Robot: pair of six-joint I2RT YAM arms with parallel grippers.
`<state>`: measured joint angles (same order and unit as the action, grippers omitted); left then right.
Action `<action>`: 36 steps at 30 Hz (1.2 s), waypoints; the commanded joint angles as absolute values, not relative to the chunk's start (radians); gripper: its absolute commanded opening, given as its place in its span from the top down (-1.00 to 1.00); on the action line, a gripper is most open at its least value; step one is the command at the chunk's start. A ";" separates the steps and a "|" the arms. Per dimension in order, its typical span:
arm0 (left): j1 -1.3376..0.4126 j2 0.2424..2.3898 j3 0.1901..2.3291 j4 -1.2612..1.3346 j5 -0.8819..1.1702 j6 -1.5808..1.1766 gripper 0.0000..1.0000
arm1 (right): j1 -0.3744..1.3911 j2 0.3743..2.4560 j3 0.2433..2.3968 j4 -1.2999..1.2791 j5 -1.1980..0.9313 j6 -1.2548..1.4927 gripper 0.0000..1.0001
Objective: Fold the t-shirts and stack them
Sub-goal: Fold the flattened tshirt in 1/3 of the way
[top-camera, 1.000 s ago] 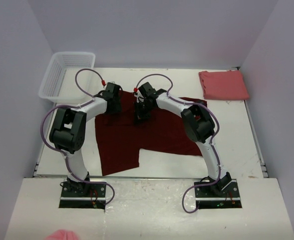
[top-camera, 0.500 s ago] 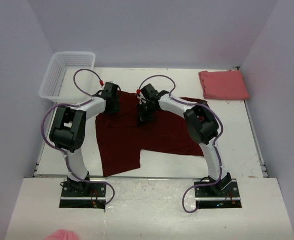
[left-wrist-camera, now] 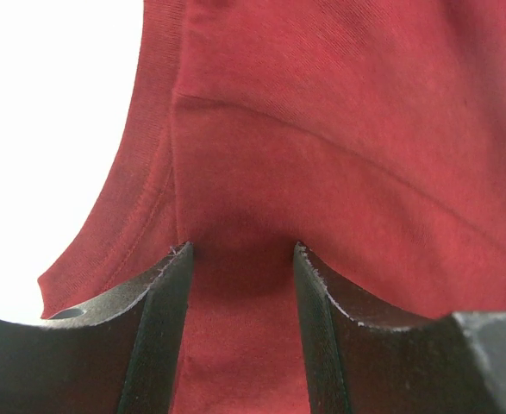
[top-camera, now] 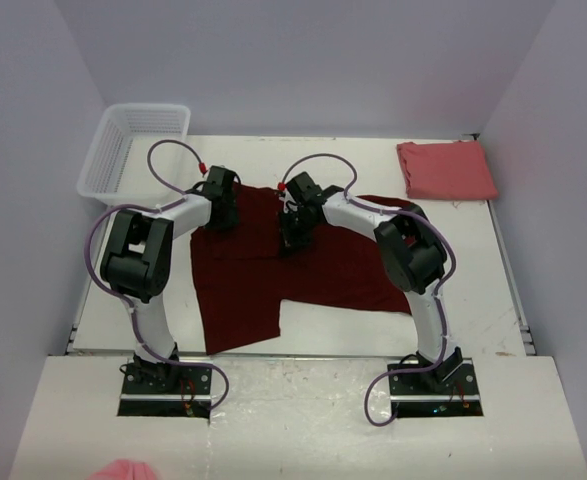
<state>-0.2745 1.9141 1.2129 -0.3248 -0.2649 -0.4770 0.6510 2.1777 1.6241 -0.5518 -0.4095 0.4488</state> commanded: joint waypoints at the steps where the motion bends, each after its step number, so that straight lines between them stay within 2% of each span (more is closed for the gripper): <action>1: -0.255 1.925 1.197 -0.295 -0.267 -0.456 -0.03 | 0.657 2.103 1.588 -0.529 -0.400 0.462 1.00; 10: -0.253 1.913 1.189 -0.295 -0.261 -0.451 -0.03 | 0.657 2.138 1.555 -0.514 -0.387 0.453 1.00; 11: -0.253 1.910 1.186 -0.293 -0.256 -0.451 -0.03 | 0.657 2.138 1.554 -0.511 -0.384 0.453 0.96; 12: -0.253 1.902 1.184 -0.293 -0.256 -0.449 -0.03 | 0.657 2.140 1.558 -0.512 -0.377 0.443 0.78; 13: -0.253 1.896 1.180 -0.293 -0.256 -0.449 -0.03 | 0.657 2.140 1.562 -0.515 -0.370 0.439 0.68; 19: -0.258 1.793 1.137 -0.293 -0.290 -0.460 -0.01 | 0.655 2.143 1.652 -0.567 -0.316 0.407 0.25; 26: -0.310 1.625 1.126 -0.330 -0.388 -0.469 -0.03 | 0.653 2.046 1.709 -0.627 -0.259 0.393 -0.01; 31: -0.322 1.603 1.153 -0.344 -0.404 -0.468 -0.04 | 0.623 1.961 1.688 -0.686 -0.155 0.382 -0.08; 32: -0.322 1.614 1.172 -0.328 -0.346 -0.434 -0.02 | 0.609 1.919 1.675 -0.690 -0.141 0.385 -0.06; 33: -0.322 1.643 1.184 -0.289 -0.303 -0.411 0.01 | 0.603 1.898 1.660 -0.692 -0.129 0.382 0.06; 34: -0.322 1.661 1.204 -0.284 -0.237 -0.397 0.18 | 0.597 1.876 1.626 -0.690 -0.111 0.380 0.42; 35: -0.322 1.686 1.247 -0.278 -0.212 -0.378 0.30 | 0.585 1.838 1.612 -0.689 -0.101 0.380 0.99; 36: -0.322 1.731 1.264 -0.253 -0.192 -0.367 0.68 | 0.577 1.819 1.594 -0.683 -0.098 0.377 1.00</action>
